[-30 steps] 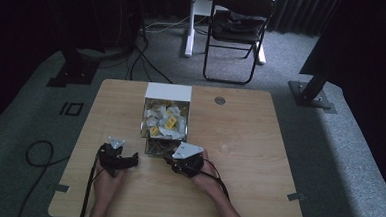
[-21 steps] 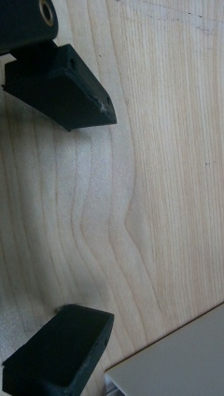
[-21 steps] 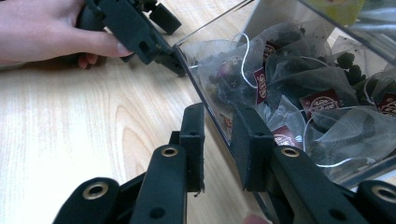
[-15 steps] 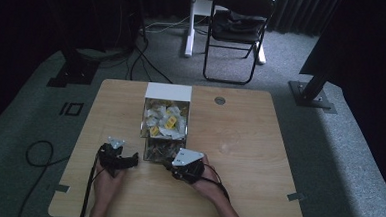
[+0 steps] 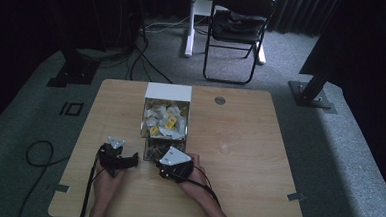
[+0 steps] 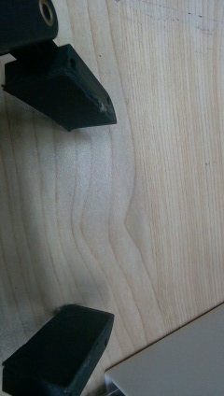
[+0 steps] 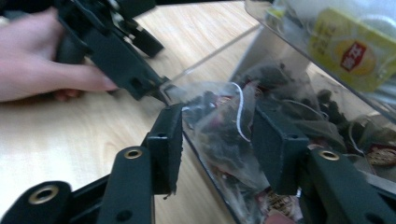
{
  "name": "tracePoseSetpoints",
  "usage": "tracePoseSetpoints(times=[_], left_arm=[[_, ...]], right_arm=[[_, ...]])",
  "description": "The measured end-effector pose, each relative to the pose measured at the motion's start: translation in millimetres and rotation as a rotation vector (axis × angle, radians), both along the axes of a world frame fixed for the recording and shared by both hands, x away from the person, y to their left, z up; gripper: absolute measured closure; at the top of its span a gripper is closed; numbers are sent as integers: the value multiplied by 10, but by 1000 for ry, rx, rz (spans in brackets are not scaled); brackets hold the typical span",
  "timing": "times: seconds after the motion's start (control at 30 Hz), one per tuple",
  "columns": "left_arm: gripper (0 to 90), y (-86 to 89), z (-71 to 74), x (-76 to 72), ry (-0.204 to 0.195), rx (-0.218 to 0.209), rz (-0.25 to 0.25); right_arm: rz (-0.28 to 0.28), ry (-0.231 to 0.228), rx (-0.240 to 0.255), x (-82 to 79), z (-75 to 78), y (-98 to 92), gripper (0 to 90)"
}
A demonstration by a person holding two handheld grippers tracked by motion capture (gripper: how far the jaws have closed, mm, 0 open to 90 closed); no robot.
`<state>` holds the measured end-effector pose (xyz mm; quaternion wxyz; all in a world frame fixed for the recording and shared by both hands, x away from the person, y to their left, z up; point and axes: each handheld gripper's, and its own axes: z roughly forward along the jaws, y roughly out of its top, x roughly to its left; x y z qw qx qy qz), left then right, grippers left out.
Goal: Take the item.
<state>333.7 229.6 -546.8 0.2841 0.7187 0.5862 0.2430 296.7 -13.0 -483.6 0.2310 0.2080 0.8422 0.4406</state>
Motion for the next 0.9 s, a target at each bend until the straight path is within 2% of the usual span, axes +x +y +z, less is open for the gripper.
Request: tracePoseSetpoints(times=[0.2, 0.33, 0.67, 0.9], left_arm=[[69, 3, 1, 0, 2, 2, -3], [69, 2, 2, -1, 4, 3, -3], [69, 3, 2, -1, 3, 4, -3], [69, 2, 2, -1, 3, 2, -2]], right_arm=[[-11, 29, 18, 35, -8, -25, 820], [-13, 44, 39, 50, 3, -49, 898], [-10, 62, 97, 74, 61, -129, 900], [-2, 51, 100, 57, 112, -165, 900]])
